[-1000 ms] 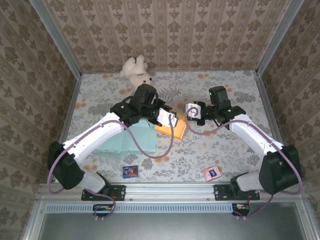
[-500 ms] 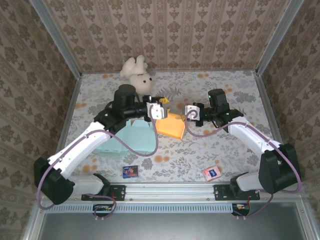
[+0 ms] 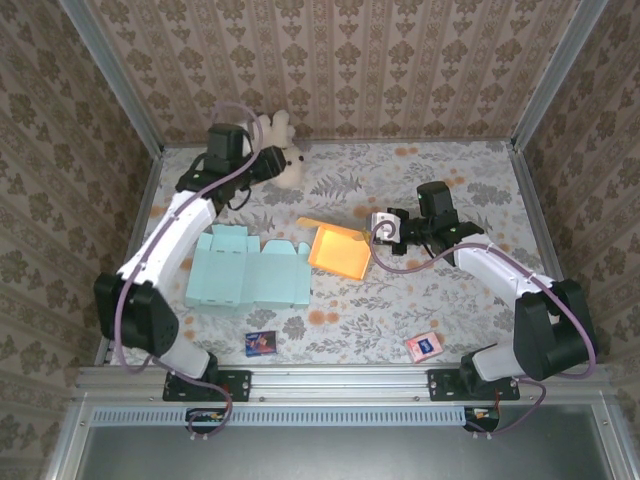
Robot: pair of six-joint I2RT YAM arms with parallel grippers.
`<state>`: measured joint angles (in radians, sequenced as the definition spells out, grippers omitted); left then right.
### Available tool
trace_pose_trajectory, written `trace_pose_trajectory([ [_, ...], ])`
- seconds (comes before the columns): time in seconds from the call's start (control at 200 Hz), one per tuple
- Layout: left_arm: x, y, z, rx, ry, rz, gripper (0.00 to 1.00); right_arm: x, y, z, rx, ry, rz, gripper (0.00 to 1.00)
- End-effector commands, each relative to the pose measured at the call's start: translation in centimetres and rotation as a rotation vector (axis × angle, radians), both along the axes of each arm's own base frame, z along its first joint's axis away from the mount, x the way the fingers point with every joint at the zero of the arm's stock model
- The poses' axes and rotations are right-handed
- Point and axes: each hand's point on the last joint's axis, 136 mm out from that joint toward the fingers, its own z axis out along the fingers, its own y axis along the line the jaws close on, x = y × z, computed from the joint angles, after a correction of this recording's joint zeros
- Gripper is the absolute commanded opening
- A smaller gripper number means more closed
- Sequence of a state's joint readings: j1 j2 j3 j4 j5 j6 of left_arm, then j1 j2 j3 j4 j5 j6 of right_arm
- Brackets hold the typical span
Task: Fold the paper box
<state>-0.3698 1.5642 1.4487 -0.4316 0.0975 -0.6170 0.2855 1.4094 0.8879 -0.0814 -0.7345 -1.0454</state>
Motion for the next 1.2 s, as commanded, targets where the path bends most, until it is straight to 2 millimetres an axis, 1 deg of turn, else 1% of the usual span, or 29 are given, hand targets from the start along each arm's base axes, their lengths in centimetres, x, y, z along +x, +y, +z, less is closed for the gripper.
trace_pose_trajectory([
  [0.0,-2.0,-1.3,-3.9,-0.163,0.272,0.111,0.69,-0.5,0.3,-0.3,0.02,0.009,0.035,0.01],
  [0.085,-1.8,-3.3,-5.6,-0.221,0.345,0.082,0.71,-0.5,0.3,-0.6,0.02,0.018,0.038,0.01],
  [0.19,-2.2,-5.6,-7.7,-0.233,0.421,0.053,0.7,-0.5,0.3,-0.8,0.02,0.024,0.039,0.01],
  [0.235,-2.5,-6.3,-8.7,-0.232,0.451,0.049,0.69,-0.5,0.3,-0.8,0.017,0.024,0.04,0.01],
  [0.28,-2.4,-6.3,-9.3,-0.232,0.467,0.058,0.69,-0.5,0.1,-0.9,0.009,0.026,0.036,0.01],
  [0.29,-3.0,-7.3,-9.4,-0.226,0.473,0.037,0.69,-0.5,0.1,-0.9,0.007,0.027,0.036,0.01],
  [0.31,-3.4,-7.8,-9.7,-0.223,0.483,0.029,0.69,-0.5,0.1,-0.9,0.004,0.025,0.035,0.01],
  [0.37,-3.9,-8.2,-10.6,-0.21,0.498,0.034,0.68,-0.3,-0.2,-1.1,-0.005,0.031,0.027,0.01],
  [0.445,-4.5,-8.4,-11.2,-0.204,0.507,0.043,0.67,-0.2,-0.6,-1.5,-0.021,0.04,0.018,0.01],
  [0.56,-5.0,-8.4,-11.8,-0.212,0.526,0.059,0.67,-0.2,-0.9,-2.2,-0.044,0.063,0.012,0.02],
  [0.77,-6.6,-8.8,-12.4,-0.2,0.553,0.078,0.66,0.0,-1.1,-2.6,-0.058,0.07,0.003,0.02],
  [0.86,-7.1,-9.2,-12.4,-0.187,0.545,0.077,0.66,-0.1,-1.2,-2.8,-0.07,0.075,0.003,0.02],
  [1.045,-7.7,-10.7,-11.8,-0.188,0.544,0.053,0.64,-0.3,-1.2,-2.8,-0.072,0.08,0.003,0.03],
  [1.195,-9.1,-11.9,-11.2,-0.181,0.539,0.032,0.64,0.2,-1.4,-2.8,-0.084,0.064,-0.019,0.03],
])
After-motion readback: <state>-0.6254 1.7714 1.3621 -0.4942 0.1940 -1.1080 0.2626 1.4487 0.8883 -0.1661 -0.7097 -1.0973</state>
